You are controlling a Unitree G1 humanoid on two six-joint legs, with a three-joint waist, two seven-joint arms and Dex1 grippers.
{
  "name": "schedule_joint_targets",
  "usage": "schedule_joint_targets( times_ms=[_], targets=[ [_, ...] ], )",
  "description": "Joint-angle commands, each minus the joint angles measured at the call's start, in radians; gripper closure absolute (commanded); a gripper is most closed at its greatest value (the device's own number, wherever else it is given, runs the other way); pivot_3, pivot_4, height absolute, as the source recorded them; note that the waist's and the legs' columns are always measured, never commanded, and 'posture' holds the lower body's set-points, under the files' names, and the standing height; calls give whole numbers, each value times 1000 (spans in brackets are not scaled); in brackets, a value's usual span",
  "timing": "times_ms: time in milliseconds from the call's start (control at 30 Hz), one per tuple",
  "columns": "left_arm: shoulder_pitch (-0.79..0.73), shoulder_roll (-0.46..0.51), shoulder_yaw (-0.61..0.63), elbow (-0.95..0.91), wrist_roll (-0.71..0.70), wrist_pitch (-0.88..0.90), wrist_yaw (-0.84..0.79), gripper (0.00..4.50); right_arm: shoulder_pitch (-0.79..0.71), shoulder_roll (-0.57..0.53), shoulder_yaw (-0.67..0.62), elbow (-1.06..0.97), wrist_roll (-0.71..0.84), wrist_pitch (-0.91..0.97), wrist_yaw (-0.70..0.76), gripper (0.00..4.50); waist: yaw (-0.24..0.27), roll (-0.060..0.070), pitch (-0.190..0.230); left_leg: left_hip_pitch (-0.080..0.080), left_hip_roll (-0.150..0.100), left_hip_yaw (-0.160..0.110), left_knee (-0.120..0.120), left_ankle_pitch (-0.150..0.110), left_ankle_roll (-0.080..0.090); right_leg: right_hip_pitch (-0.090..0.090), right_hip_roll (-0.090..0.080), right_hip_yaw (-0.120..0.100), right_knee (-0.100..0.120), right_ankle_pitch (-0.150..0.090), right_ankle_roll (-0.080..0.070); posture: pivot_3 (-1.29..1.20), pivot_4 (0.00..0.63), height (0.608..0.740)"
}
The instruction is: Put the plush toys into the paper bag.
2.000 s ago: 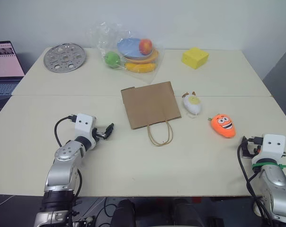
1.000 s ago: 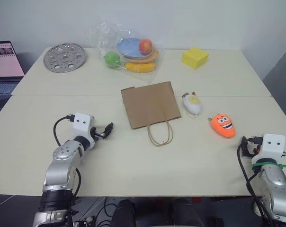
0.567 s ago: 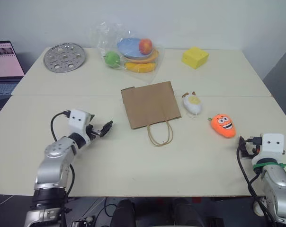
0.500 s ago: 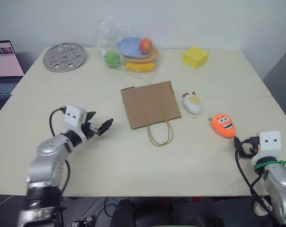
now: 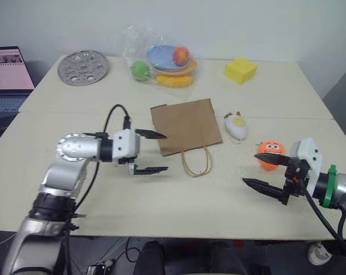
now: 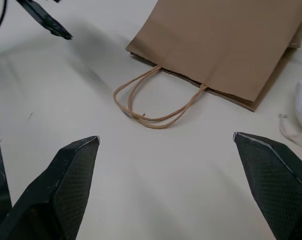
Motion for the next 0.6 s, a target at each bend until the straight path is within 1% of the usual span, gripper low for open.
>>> schedule_joint_targets(
  times_ms=[33, 67, 133, 233, 300, 400, 600],
  targets=[
    [-27, -49, -51, 83, 58, -138, 2, 11, -22, 19, 35, -29, -18, -26, -17, 0, -3, 0, 0, -1, 0, 0, 0, 0, 0, -1, 0, 0, 0, 0, 0, 0, 150, 740],
    [-33, -68, -57, 106, 57, -143, 6, 11, -28, 30, 44, -25, -22, -26, -30, 0, -3, 0, 0, -1, 0, 0, -1, 0, 1, -2, 0, 0, 0, 0, 0, 0, 150, 740],
    [-54, -121, -94, 191, 105, -209, 31, 11, -36, 68, 39, -28, -17, -15, -84, 0, -1, 0, 0, -1, 0, 0, -1, -1, 1, -2, 0, 0, 0, 0, 0, 0, 150, 740],
    [-87, -157, -111, 278, 156, -279, 68, 11, -29, 88, 25, -38, -14, -6, -118, 0, -1, 0, 0, -1, 0, -1, 0, -1, 1, -1, 0, 0, 1, 0, 0, 0, 150, 740],
    [-106, -168, -124, 333, 187, -336, 81, 11, -14, 88, 20, -39, -23, -15, -123, 0, -1, 0, 0, -1, 0, -1, 1, -1, 1, -1, 0, 0, 1, 0, 0, 0, 150, 740],
    [-122, -187, -126, 382, 193, -375, 105, 11, -6, 90, 10, -31, -32, -28, -133, 0, -2, 0, 0, 0, 0, -1, 1, -1, 1, -1, 0, 0, 2, 0, 0, 0, 150, 740],
    [-141, -209, -130, 414, 197, -389, 126, 11, 10, 96, 7, -15, -46, -44, -140, 0, -2, 0, 0, 0, 0, -1, 1, -1, 1, 0, 0, -1, 2, 0, 0, 0, 150, 740]
  ],
)
